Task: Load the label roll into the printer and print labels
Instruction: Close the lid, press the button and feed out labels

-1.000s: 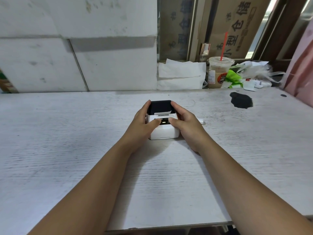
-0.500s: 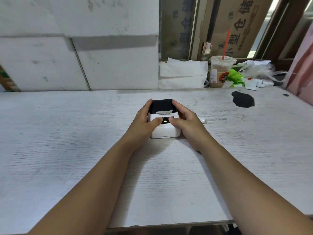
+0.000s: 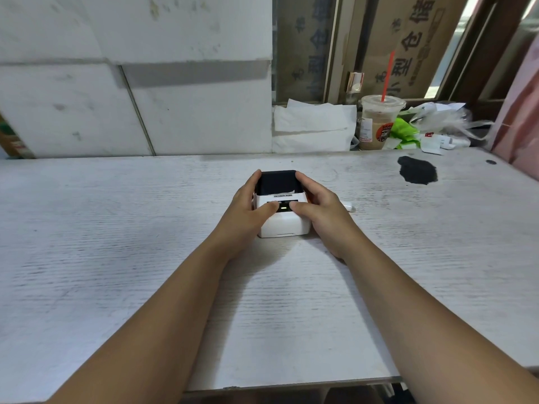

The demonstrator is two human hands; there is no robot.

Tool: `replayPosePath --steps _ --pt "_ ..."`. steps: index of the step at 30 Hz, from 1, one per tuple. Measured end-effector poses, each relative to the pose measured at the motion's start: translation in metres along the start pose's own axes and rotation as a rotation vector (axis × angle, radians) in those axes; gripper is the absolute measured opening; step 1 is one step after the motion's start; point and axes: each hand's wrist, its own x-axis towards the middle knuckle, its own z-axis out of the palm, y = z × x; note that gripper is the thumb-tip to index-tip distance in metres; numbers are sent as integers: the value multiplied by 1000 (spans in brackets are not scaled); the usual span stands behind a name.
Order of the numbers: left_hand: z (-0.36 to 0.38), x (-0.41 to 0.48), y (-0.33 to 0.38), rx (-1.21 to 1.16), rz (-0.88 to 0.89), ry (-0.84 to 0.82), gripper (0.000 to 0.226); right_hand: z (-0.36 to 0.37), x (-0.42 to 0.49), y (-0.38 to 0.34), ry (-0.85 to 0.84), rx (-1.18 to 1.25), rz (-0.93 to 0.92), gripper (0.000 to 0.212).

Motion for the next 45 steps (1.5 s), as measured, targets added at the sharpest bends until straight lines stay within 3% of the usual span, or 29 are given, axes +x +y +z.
replayPosePath --steps 16,23,29,38,45 --pt "0 -1 2 -7 -1 -5 50 0 0 -1 2 20 -5 63" --pt "0 0 0 7 3 0 58 0 1 -1 5 25 -11 62" --pt "1 -1 3 9 8 -6 49 1 0 -1 5 34 -15 62" --pt "0 1 -2 -6 -14 6 62 1 1 -2 29 73 8 59" --pt "0 0 0 -14 5 3 59 2 1 -3 39 81 11 59"
